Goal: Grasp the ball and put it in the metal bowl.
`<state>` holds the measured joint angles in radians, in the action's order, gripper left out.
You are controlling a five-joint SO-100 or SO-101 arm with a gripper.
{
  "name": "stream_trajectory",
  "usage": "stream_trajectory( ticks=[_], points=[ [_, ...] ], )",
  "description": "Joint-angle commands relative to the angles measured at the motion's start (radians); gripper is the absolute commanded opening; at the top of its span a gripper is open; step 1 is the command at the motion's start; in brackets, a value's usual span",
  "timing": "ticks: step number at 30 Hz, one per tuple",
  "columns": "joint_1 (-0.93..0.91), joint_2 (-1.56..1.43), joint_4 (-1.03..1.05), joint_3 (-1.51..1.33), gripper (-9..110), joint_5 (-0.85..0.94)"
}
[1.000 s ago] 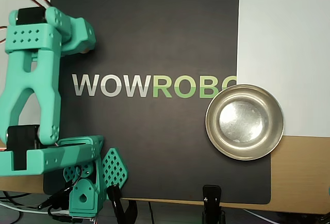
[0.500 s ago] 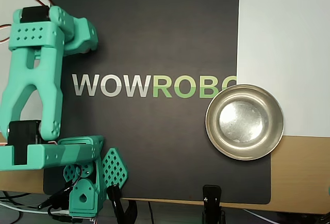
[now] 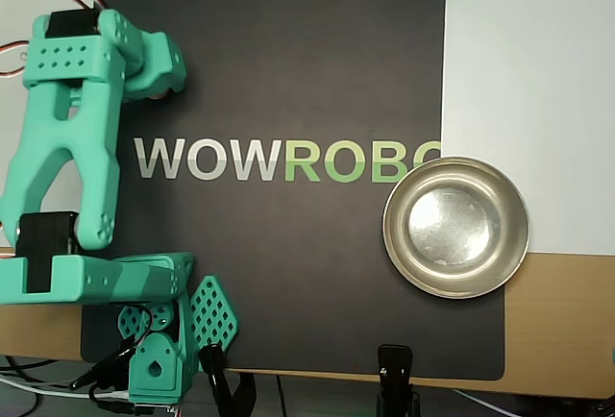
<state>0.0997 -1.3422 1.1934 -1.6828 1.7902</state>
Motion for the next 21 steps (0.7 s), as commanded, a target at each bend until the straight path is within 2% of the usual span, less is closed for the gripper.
stream_trajectory(
  ticks=[1,21],
  points=[
    [-0.006,0.006,-0.021,0.035,63,-0.003],
    [0.017,0.014,-0.035,0.035,63,-0.002]
  ],
)
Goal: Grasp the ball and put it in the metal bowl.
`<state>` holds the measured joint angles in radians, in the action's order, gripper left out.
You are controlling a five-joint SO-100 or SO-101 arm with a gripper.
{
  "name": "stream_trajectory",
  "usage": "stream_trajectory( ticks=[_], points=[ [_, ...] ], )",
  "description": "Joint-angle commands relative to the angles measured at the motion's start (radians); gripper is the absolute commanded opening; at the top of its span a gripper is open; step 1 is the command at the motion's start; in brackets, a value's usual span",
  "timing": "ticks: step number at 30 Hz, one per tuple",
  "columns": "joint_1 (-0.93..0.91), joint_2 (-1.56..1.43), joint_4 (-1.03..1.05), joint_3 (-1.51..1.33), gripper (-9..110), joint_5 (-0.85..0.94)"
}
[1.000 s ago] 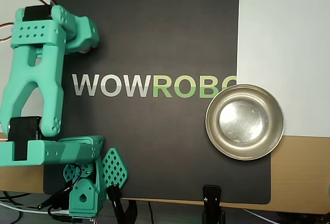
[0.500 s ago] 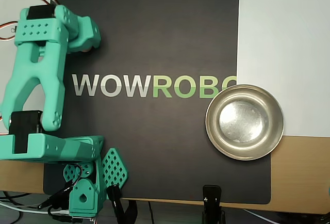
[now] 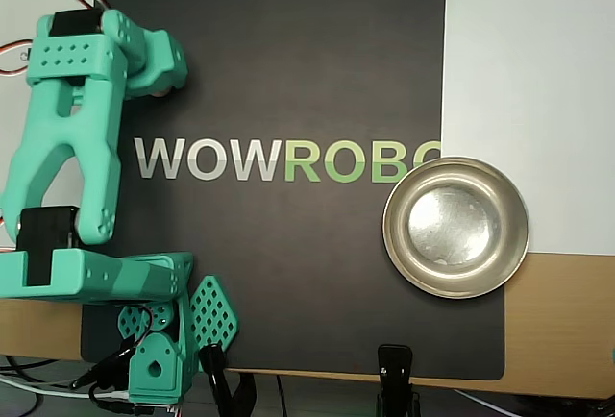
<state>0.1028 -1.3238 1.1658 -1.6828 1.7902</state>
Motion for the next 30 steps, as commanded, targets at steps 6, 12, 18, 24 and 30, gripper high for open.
stream_trajectory(
  ticks=[6,12,18,24,30],
  points=[
    [0.017,-0.005,-0.017,0.037,63,-0.002],
    [0.011,-0.002,-0.058,0.037,63,-0.003],
    [0.014,-0.002,-0.057,0.035,63,-0.003],
    [0.015,-0.002,-0.055,0.035,63,-0.003],
    [0.015,-0.002,-0.054,0.035,63,-0.003]
  ],
)
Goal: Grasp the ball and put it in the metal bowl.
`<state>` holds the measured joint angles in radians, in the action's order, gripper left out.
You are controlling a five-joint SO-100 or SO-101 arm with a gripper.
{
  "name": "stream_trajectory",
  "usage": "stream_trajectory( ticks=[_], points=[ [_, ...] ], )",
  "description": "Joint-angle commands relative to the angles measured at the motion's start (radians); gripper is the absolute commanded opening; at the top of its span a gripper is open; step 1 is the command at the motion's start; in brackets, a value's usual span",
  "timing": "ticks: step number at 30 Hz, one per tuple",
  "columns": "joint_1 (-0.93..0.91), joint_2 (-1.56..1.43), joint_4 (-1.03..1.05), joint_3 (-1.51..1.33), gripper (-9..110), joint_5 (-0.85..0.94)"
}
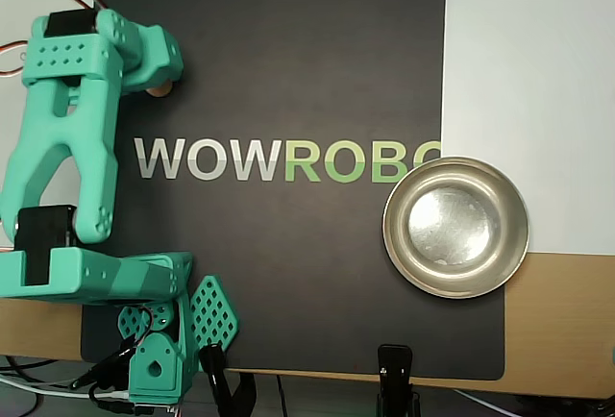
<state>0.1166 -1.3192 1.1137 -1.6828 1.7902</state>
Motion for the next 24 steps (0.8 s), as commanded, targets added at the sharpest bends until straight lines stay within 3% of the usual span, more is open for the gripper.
stream_trajectory(
  ticks=[1,14,20,24],
  points=[
    [0.002,-0.006,-0.002,0.035,63,-0.003],
    [0.000,-0.006,-0.002,0.034,62,-0.003],
    [0.000,-0.006,-0.002,0.034,30,-0.003],
    [0.000,-0.006,-0.003,0.034,25,-0.003]
  ],
)
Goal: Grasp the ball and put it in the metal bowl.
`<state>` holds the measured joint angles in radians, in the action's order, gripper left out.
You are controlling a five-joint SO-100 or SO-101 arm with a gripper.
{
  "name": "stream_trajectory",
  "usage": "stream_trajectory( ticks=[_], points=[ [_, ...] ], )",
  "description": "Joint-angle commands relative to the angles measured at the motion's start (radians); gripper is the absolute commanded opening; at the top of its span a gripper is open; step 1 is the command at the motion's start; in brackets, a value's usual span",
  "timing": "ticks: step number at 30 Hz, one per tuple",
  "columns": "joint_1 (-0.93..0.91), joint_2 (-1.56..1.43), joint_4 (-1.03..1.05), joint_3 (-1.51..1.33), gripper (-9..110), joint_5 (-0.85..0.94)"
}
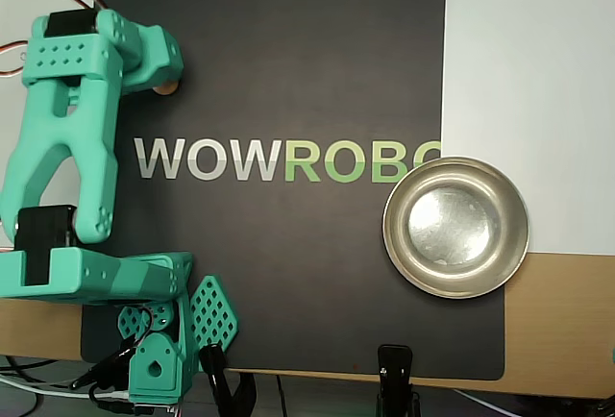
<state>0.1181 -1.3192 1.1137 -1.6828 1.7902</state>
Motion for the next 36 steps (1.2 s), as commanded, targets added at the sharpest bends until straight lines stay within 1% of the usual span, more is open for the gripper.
stream_trajectory(
  ticks=[1,25,30,36],
  points=[
    [-0.002,-0.006,-0.003,0.034,25,-0.003],
    [-0.009,-0.029,0.003,0.044,25,-0.003],
    [-0.020,-0.061,0.031,0.080,25,-0.048],
    [-0.028,-0.115,0.034,0.087,25,-0.055]
  ],
)
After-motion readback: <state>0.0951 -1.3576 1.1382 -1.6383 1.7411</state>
